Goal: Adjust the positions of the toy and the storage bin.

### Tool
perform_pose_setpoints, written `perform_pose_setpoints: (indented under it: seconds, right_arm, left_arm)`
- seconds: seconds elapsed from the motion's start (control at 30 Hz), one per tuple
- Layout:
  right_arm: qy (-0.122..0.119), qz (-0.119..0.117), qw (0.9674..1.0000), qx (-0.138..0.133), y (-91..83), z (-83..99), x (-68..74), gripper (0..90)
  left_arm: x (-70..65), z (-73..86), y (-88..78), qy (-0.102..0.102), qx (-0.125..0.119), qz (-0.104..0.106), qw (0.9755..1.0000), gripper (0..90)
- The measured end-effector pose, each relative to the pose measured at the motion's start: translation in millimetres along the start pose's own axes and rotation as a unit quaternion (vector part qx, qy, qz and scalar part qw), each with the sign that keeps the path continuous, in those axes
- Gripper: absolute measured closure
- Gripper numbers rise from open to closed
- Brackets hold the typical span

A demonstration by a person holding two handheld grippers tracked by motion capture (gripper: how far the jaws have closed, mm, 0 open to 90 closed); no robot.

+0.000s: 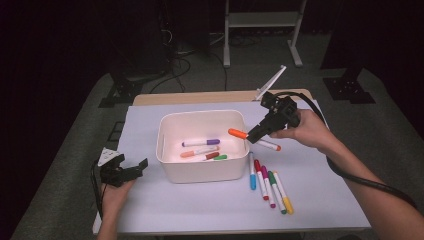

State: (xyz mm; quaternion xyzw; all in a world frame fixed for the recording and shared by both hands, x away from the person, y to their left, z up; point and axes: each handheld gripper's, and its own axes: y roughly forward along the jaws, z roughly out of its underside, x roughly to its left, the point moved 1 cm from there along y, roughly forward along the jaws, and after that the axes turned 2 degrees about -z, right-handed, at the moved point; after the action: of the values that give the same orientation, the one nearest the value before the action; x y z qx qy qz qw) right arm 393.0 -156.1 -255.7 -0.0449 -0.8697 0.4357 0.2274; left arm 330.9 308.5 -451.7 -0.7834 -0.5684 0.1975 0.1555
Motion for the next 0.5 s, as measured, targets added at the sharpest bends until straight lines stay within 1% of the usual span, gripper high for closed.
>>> perform_pose_setpoints:
  seconds: [0.2,0.27,0.37,0.4,0.43,0.47,0.5]
  right_arm:
    - [-0.013,-0.01,0.9997,0.017,14.8,-19.2,2.2,75.5]
    - [-0.017,-0.014,0.9995,0.021,19.8,-24.4,2.2,75.5]
    - [-0.021,-0.018,0.9992,0.028,28.1,-32.0,2.4,75.6]
    - [-0.021,-0.018,0.9992,0.028,28.1,-32.0,2.4,75.6]
    - [-0.026,-0.023,0.9989,0.032,34.2,-38.1,2.4,75.5]
    - [-0.031,-0.024,0.9987,0.034,36.8,-40.8,2.2,75.5]
    - [-0.031,-0.025,0.9986,0.036,38.6,-42.8,2.6,75.6]
  left_arm:
    - [-0.2,-0.5,0.2,-0.001,-0.002,0.0,1.0,0.0]
    - [-0.6,-0.8,0.6,-0.004,-0.003,0.001,1.0,0.0]
    - [-1.7,-1.1,1.3,-0.002,-0.002,0.003,1.0,0.0]
    - [-1.7,-1.1,1.3,-0.002,-0.002,0.003,1.0,0.0]
    - [-2.0,-1.2,1.4,0.0,-0.003,0.004,1.0,0.0]
    - [-1.8,-1.2,1.3,0.0,-0.003,0.004,1.0,0.0]
    - [-1.4,-1.2,1.1,-0.001,-0.003,0.004,1.0,0.0]
